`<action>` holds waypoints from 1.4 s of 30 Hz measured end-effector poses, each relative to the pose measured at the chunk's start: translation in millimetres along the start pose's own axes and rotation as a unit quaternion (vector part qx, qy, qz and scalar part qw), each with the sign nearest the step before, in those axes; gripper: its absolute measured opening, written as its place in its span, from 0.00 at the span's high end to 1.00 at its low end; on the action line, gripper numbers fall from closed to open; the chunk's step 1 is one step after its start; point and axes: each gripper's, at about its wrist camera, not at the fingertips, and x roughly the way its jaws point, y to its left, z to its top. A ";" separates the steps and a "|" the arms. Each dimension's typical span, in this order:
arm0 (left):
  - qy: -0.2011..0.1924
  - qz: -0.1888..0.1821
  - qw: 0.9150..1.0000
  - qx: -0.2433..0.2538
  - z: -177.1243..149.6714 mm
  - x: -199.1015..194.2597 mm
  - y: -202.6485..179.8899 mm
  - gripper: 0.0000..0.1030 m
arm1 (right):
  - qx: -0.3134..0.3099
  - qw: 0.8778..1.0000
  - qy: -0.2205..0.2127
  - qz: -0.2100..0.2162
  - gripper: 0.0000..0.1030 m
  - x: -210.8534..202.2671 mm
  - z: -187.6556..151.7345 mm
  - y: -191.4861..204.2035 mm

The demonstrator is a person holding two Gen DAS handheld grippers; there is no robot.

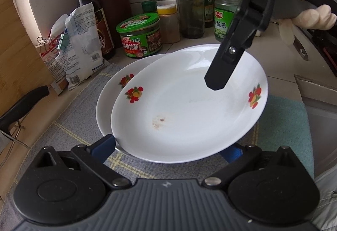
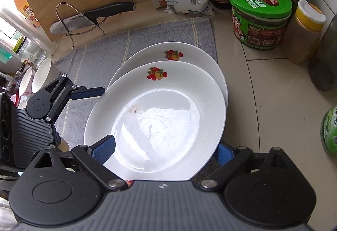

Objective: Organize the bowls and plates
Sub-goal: 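Lower the plate onto the stack and open the right gripper, then pull the right gripper back from the plates toward the floral bowls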

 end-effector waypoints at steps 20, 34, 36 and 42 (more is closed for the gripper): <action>-0.025 -0.018 0.999 -0.029 -4.5 -16.2 -2.9 0.01 | 0.000 0.998 0.044 -0.038 0.00 0.9 3.8 15.4; -0.038 -0.018 0.998 -0.048 -8.5 -17.9 1.7 0.01 | 0.044 0.997 0.053 -0.026 0.00 1.7 4.9 12.1; -0.039 -0.012 0.998 -0.050 -9.5 -17.8 2.2 0.01 | 0.042 0.998 0.050 -0.025 0.00 1.5 4.5 14.3; -0.063 0.011 0.994 -0.088 -12.3 -24.0 10.8 0.01 | 0.020 1.000 0.007 -0.020 0.00 -5.1 2.1 26.5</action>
